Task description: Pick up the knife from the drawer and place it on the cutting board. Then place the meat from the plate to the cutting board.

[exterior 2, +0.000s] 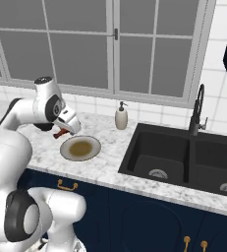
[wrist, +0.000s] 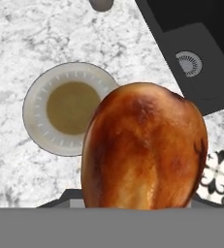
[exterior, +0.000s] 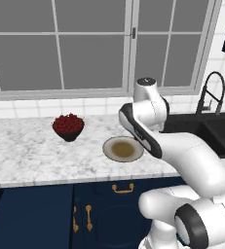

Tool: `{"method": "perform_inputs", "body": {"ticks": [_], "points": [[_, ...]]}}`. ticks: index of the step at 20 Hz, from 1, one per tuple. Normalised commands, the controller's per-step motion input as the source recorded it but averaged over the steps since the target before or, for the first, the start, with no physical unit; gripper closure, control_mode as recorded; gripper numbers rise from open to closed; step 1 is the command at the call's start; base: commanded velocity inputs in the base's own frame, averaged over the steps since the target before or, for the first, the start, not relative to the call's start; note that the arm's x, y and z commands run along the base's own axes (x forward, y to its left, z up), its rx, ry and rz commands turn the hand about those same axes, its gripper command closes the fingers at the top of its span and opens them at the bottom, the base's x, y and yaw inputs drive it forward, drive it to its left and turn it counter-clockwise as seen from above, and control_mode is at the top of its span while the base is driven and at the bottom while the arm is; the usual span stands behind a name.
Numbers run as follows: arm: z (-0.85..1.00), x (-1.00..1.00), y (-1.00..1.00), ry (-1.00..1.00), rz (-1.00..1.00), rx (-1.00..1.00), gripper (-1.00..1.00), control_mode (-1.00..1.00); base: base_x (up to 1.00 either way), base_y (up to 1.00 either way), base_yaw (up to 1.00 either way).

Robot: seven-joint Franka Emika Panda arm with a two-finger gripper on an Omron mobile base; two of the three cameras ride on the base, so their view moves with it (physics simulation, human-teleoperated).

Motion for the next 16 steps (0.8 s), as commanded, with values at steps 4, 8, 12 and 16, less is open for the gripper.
{"method": "perform_inputs", "body": {"ticks": [4, 8, 12, 16], "points": [[0.00, -0.29, -0.06, -0.06, 0.00, 0.01, 1.00, 1.00, -0.48, -0.18, -0.02], [0.00, 0.00, 0.00, 0.00, 0.00, 0.00, 1.00, 1.00, -0.94, -0.83, -0.12], [0.00, 0.00, 0.00, 0.00, 0.00, 0.00, 1.00, 1.00, -0.55, -1.00, -0.13], [0.00, 0.00, 0.00, 0.00, 0.00, 0.00, 1.00, 1.00, -0.03, -1.00, -0.11]]}}
